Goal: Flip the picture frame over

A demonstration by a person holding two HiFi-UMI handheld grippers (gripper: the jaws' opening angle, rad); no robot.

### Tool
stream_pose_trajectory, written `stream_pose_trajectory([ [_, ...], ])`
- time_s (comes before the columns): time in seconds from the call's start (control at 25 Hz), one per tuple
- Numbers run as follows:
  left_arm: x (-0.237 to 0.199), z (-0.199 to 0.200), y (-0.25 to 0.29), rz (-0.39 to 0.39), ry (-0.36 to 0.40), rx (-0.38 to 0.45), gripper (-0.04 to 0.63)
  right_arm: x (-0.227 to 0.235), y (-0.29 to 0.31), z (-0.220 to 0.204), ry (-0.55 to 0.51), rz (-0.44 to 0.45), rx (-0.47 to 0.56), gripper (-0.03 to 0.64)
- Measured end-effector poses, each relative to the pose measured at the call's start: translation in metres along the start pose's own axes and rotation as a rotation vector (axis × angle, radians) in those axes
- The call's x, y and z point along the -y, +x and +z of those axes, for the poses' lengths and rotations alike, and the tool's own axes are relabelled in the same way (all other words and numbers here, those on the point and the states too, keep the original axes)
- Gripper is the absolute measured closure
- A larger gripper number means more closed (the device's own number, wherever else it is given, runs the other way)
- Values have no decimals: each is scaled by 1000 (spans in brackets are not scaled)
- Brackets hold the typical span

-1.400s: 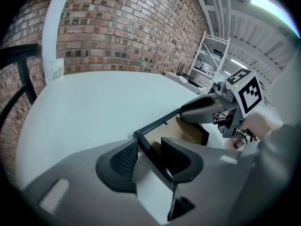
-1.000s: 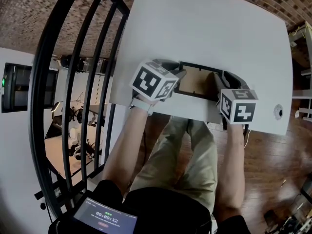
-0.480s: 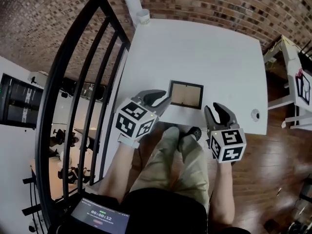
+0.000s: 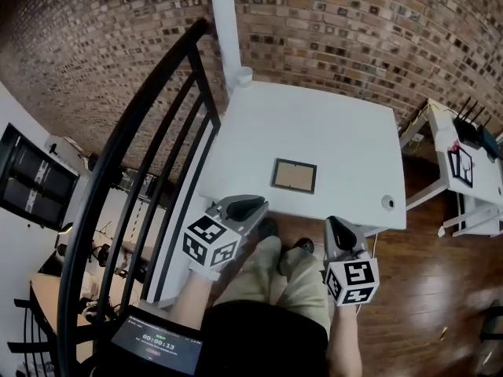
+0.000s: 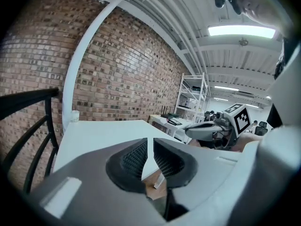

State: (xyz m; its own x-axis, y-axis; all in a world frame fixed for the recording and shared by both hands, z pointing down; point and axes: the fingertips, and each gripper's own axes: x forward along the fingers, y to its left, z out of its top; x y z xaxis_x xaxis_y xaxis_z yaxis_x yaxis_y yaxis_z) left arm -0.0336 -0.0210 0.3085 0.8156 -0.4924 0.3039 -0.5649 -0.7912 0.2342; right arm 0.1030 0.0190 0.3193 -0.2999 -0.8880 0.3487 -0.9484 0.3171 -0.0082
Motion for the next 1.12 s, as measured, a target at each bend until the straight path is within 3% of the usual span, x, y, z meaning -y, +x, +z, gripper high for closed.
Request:
stream_pose_trajectory([
  [0.2, 21, 6, -34, 1, 6, 66, 578, -29, -28, 10, -30, 8, 67, 624],
  [0.44, 37, 7, -56, 18, -17, 130, 578, -52, -51, 22, 19, 29, 144, 624],
  [0.6, 52, 3, -59, 36, 11, 205, 580, -67, -58, 17, 18, 52, 184, 624],
  [1.12, 70, 6, -54, -8, 34, 171, 580, -76, -64, 24, 50, 58, 180, 624],
])
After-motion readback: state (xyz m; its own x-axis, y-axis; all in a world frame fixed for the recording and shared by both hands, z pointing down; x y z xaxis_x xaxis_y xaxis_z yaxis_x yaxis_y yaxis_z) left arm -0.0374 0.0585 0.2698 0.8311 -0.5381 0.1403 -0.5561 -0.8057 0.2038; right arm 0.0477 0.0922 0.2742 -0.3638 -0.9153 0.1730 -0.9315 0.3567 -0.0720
